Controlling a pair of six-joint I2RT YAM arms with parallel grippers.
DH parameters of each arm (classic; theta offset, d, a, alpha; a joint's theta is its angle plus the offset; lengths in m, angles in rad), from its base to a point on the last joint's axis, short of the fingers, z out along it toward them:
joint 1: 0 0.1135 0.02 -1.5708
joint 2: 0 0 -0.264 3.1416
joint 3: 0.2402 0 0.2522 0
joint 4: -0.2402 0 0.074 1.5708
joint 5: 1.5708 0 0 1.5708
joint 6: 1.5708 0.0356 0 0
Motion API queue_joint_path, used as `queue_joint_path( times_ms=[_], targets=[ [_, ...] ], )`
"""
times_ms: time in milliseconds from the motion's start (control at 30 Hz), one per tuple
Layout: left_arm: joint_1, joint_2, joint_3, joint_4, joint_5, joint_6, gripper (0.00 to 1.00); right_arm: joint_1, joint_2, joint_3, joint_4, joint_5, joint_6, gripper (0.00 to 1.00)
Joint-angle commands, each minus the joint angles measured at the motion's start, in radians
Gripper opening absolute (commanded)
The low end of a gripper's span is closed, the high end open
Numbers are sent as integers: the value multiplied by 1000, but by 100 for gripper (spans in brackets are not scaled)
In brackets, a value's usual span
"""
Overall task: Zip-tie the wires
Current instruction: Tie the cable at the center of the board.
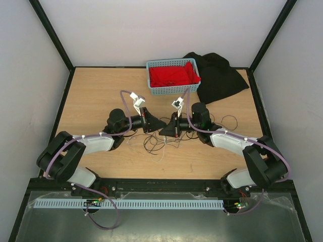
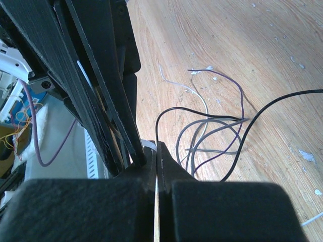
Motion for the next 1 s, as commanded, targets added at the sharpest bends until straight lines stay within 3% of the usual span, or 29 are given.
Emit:
queue_joint_path(
  times_ms=[0,100,300,433,700,833,967],
  targets=[
    [6,-2,6,5,-27,-15,0,14,-8,16,48,-29,1,0],
    [20,-4,5,5,-22,-40,0,14,-14,16,47,-21,4,3],
    [69,-30,-1,3,-5,-52,0,10,-97,32,-34,53,-55,52],
    [114,-59,-4,-41,8,-56,0,-11,-196,51,-168,149,-155,72],
    [179,-191,36,-319,24,10,0,-117,-305,7,-246,231,-196,78],
    [204,-274,95,-495,32,69,0,-130,-273,13,-253,215,-191,78],
    [229,-306,133,-554,50,53,0,-130,-225,22,-240,181,-188,76]
  ],
)
